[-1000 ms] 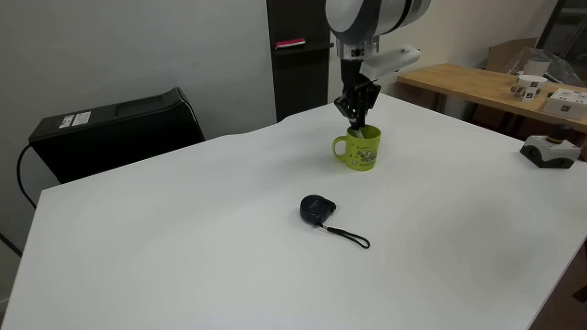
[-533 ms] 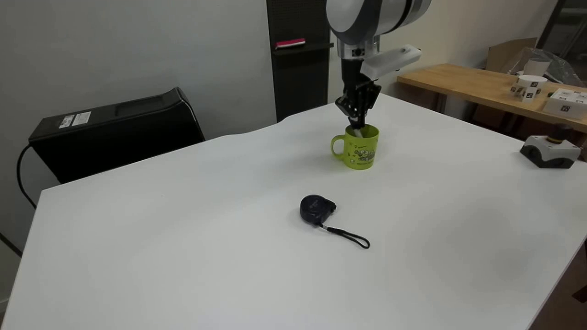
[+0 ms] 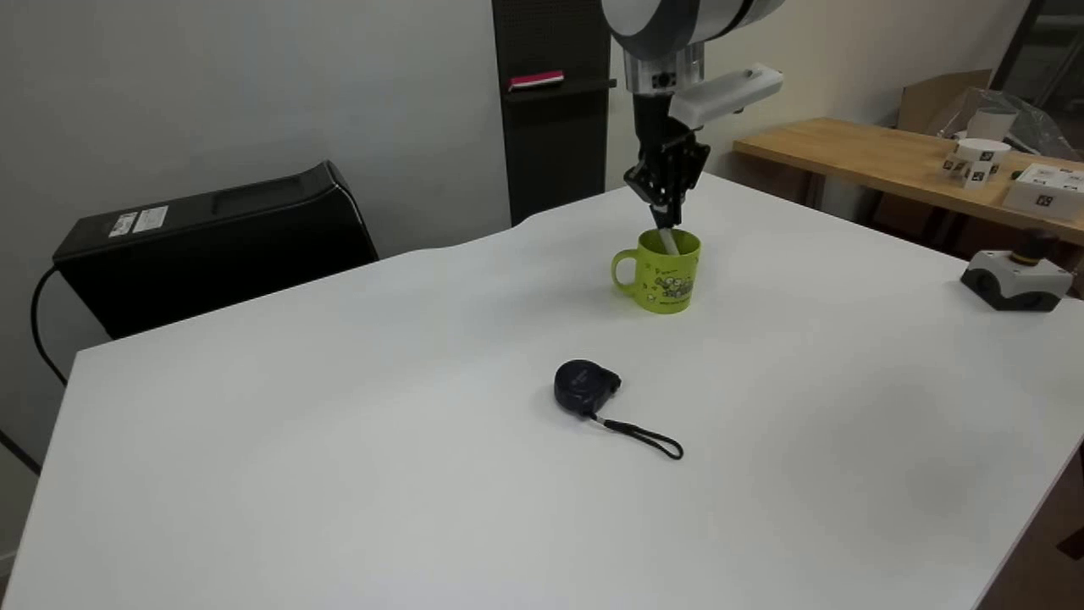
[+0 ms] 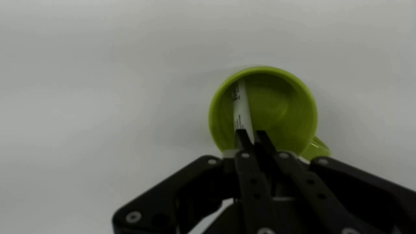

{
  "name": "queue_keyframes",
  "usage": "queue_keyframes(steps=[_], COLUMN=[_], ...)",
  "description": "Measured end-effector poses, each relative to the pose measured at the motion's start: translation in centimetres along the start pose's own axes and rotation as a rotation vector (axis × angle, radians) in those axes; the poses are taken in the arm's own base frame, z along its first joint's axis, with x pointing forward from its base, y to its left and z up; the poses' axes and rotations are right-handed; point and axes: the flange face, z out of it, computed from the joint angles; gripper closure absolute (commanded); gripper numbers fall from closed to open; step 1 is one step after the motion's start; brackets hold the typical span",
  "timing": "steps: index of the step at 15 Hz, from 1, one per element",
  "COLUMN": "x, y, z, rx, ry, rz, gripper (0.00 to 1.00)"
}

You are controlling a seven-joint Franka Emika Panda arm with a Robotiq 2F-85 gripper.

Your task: Remove the black marker from the yellow mug

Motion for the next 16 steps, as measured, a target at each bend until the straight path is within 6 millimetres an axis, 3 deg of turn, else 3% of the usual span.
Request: queue_keyframes(steps=[4, 6, 12, 16], x=[-0.3, -0.6, -1.7, -2.3], y=[2.4, 3.0, 3.2, 0.2], z=[-6.1, -8.2, -11.2, -12.1], rx=[-0.019, -0.021, 0.008, 0.094], ry=[-0.007, -0.013, -0.054, -0.095], rz=[0.025, 0.033, 0.028, -0.039], gripper=[0.98, 0.98, 0.98, 0.98])
